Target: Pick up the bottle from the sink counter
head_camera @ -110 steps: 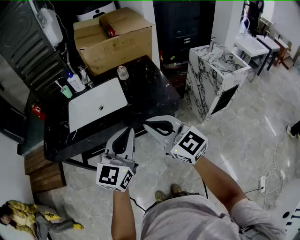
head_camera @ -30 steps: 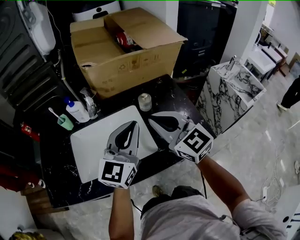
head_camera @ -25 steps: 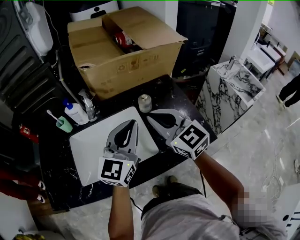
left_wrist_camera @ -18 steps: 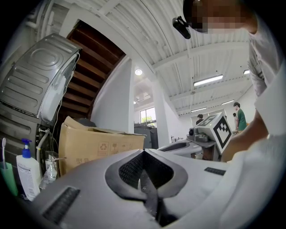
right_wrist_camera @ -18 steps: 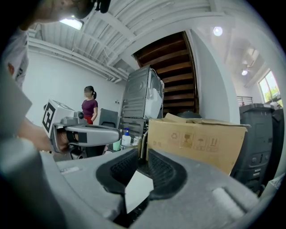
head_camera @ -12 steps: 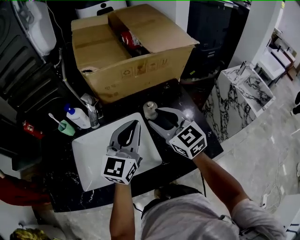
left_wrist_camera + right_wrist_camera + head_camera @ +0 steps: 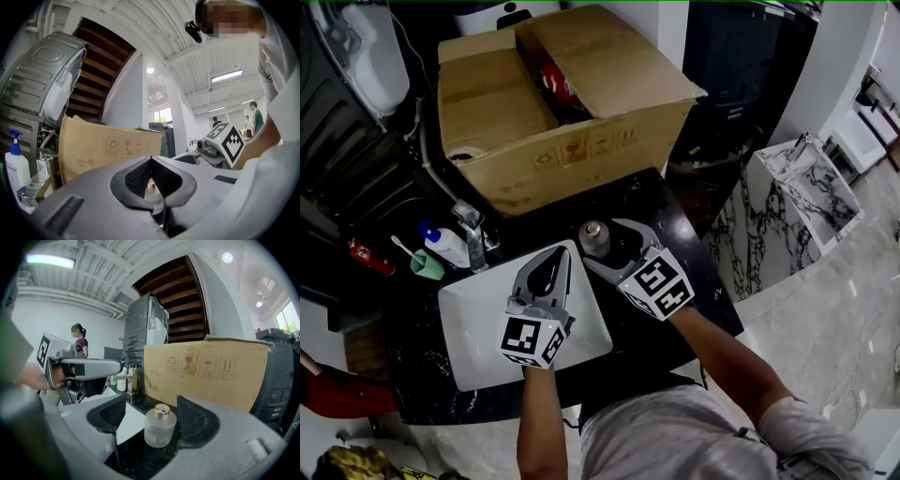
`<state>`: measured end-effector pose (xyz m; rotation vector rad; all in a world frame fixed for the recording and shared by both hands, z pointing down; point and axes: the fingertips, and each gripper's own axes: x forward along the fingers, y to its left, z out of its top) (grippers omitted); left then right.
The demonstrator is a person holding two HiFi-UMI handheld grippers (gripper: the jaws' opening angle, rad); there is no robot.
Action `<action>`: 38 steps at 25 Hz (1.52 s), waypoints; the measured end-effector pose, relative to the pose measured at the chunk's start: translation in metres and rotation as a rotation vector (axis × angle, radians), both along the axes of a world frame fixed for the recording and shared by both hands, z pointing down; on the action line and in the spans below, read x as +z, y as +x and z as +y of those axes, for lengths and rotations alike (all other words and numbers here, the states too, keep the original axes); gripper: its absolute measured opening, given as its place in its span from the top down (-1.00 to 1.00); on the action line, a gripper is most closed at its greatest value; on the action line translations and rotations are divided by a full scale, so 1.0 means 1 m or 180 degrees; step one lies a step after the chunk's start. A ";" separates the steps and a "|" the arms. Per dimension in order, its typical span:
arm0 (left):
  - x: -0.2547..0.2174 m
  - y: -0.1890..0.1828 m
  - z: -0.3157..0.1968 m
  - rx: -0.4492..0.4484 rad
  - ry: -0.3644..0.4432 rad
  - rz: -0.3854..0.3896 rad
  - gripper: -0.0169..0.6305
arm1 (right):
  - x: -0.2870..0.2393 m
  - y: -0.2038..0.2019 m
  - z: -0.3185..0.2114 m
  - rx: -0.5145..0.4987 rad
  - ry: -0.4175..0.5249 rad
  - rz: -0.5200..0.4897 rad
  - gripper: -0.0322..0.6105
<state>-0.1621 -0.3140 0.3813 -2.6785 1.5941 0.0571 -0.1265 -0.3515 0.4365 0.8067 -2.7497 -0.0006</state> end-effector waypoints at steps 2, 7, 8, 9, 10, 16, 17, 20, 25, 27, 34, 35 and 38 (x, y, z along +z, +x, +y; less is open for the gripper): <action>0.003 -0.001 -0.004 -0.0023 -0.0019 -0.0006 0.94 | 0.009 -0.001 -0.007 -0.0019 -0.0064 0.0051 -0.14; 0.013 -0.002 -0.012 0.0014 -0.0080 -0.0021 0.94 | 0.030 -0.008 -0.020 -0.0028 -0.0204 0.0159 -0.21; 0.014 -0.002 -0.014 0.0029 -0.0088 -0.0019 0.94 | 0.034 -0.010 -0.023 -0.0026 -0.0227 0.0182 -0.22; 0.016 -0.003 -0.015 0.0042 -0.0094 -0.0014 0.94 | 0.038 -0.012 -0.025 -0.0023 -0.0252 0.0207 -0.22; 0.017 -0.004 -0.017 0.0054 -0.0098 -0.0006 0.94 | 0.042 -0.014 -0.027 -0.0021 -0.0279 0.0240 -0.23; 0.028 -0.008 -0.025 0.0124 -0.0147 0.0028 0.94 | 0.068 -0.021 -0.038 -0.0001 -0.0416 0.0415 -0.27; 0.030 -0.009 -0.026 0.0133 -0.0157 0.0034 0.94 | 0.071 -0.022 -0.040 -0.0002 -0.0434 0.0434 -0.28; 0.035 -0.009 -0.027 0.0158 -0.0184 0.0058 0.94 | 0.079 -0.027 -0.045 -0.0014 -0.0480 0.0477 -0.28; 0.040 -0.010 -0.025 0.0193 -0.0214 0.0076 0.94 | 0.089 -0.035 -0.050 -0.0033 -0.0549 0.0543 -0.28; 0.041 -0.011 -0.026 0.0205 -0.0216 0.0077 0.94 | 0.094 -0.037 -0.051 -0.0032 -0.0582 0.0583 -0.28; 0.045 -0.014 -0.028 0.0221 -0.0231 0.0125 0.94 | 0.100 -0.040 -0.057 0.0001 -0.0649 0.0618 -0.28; 0.045 -0.015 -0.028 0.0224 -0.0230 0.0127 0.94 | 0.100 -0.041 -0.057 0.0003 -0.0660 0.0618 -0.26; 0.044 -0.016 -0.027 0.0230 -0.0223 0.0130 0.94 | 0.100 -0.041 -0.058 0.0004 -0.0672 0.0618 -0.20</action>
